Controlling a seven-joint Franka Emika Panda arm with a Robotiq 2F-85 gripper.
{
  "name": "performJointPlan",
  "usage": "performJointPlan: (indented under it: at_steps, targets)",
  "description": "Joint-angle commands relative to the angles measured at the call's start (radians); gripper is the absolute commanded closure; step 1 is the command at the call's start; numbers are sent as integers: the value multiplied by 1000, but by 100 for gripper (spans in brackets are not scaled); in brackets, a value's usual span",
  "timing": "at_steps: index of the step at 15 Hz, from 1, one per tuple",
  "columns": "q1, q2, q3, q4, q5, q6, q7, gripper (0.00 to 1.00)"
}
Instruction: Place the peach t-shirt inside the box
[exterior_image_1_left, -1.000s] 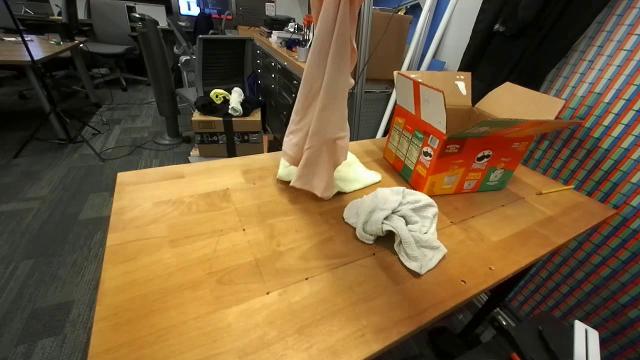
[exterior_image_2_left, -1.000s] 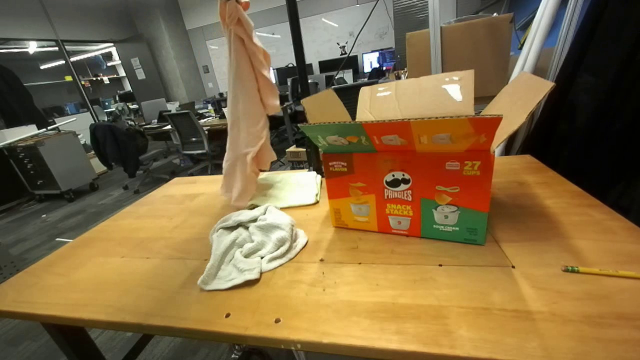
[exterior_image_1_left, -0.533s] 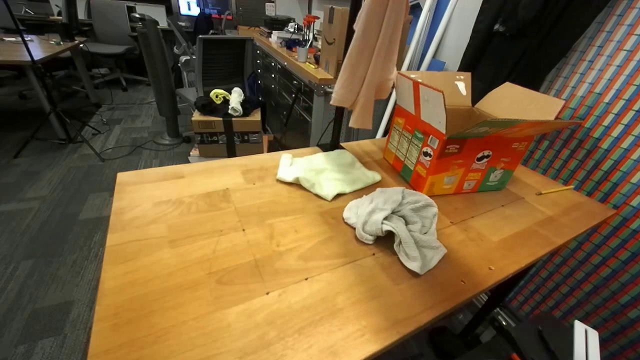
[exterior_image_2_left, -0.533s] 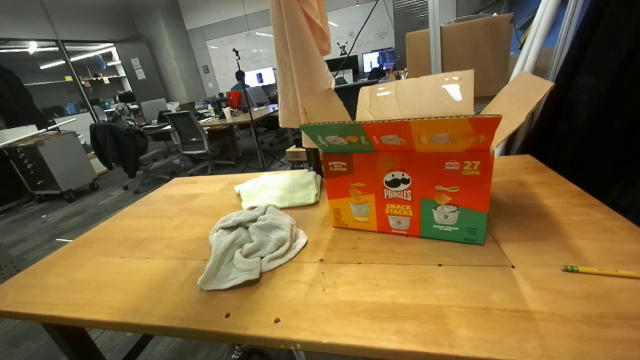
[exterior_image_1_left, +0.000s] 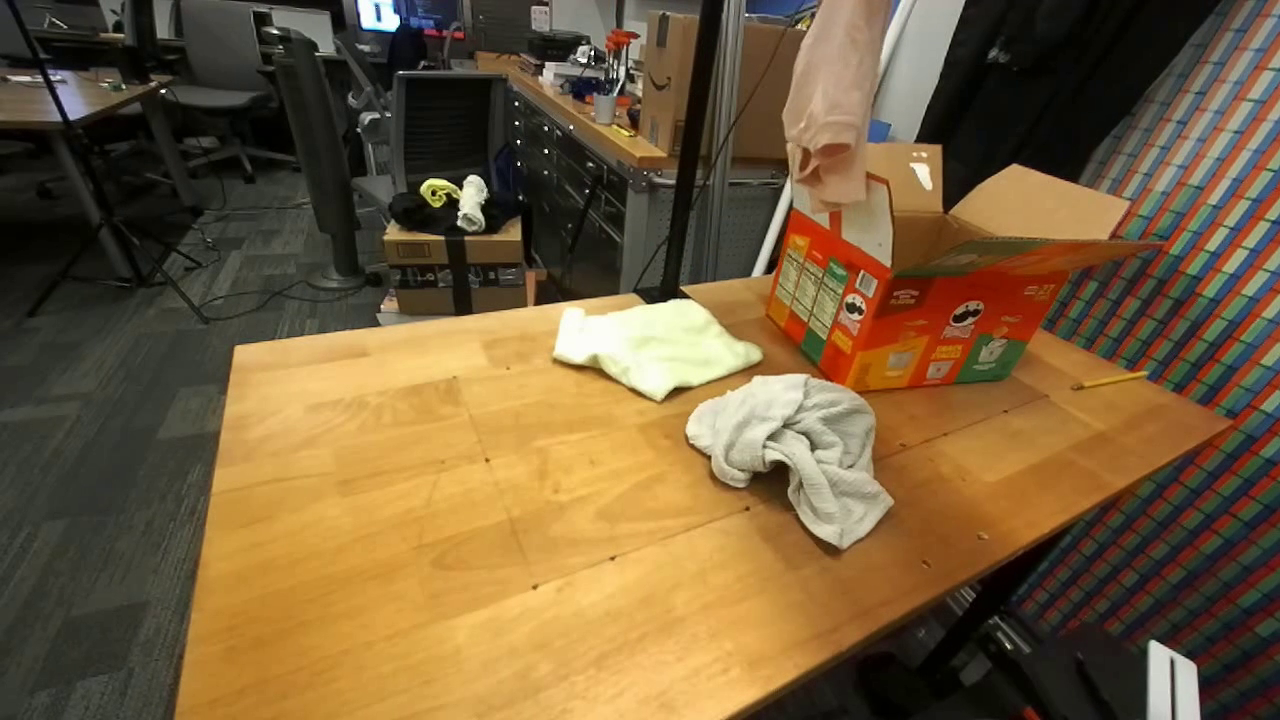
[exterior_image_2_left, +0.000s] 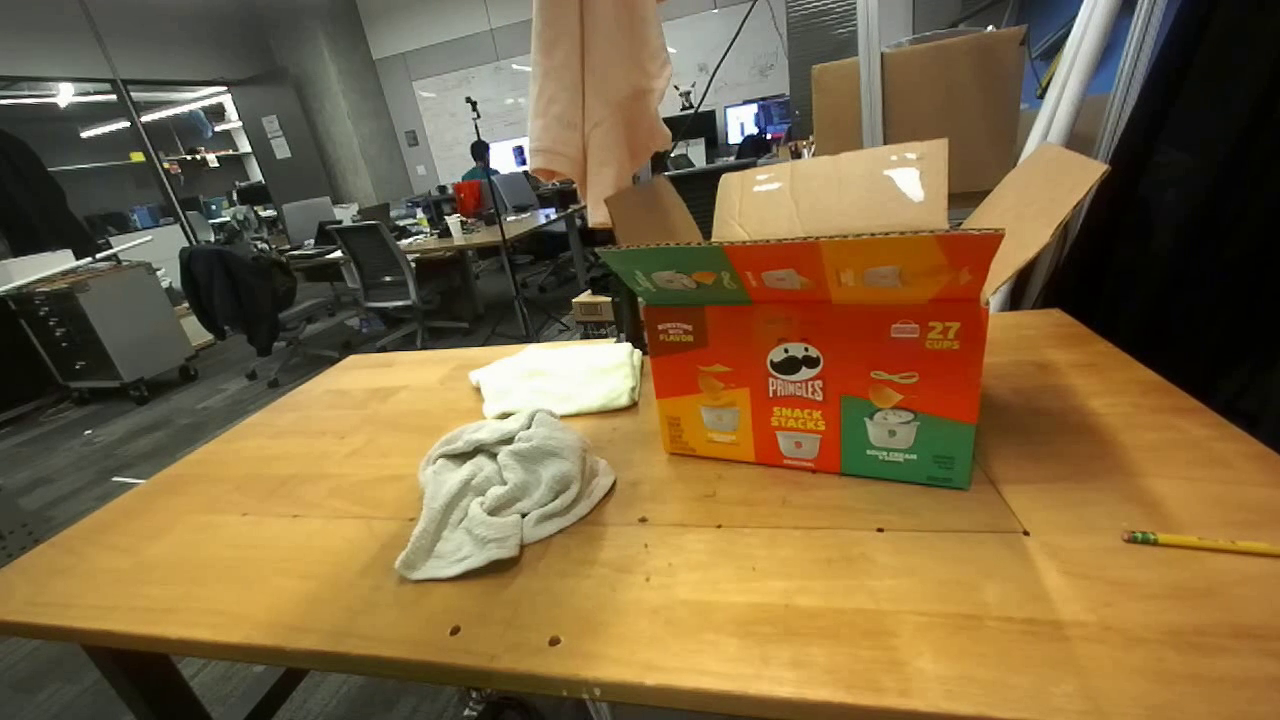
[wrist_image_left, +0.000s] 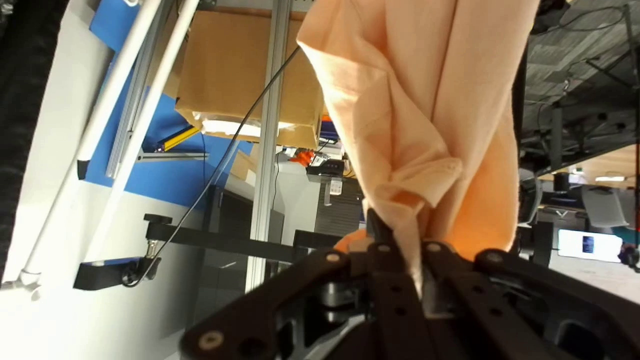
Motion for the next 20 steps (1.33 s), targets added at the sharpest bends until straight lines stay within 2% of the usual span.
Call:
performJointPlan:
  at_steps: [1,6,14,17,20]
  targets:
    - [-26,5,-8,46,-35,33,58,99]
    - [-64,6,-49,56,-28,39,44,99]
    - [-108,-20,-117,-4,-20,52,35,99]
    - [-108,-48,-121,-95,-20,58,27,99]
    - [-104,-100,-113,-254,-21,67,27,99]
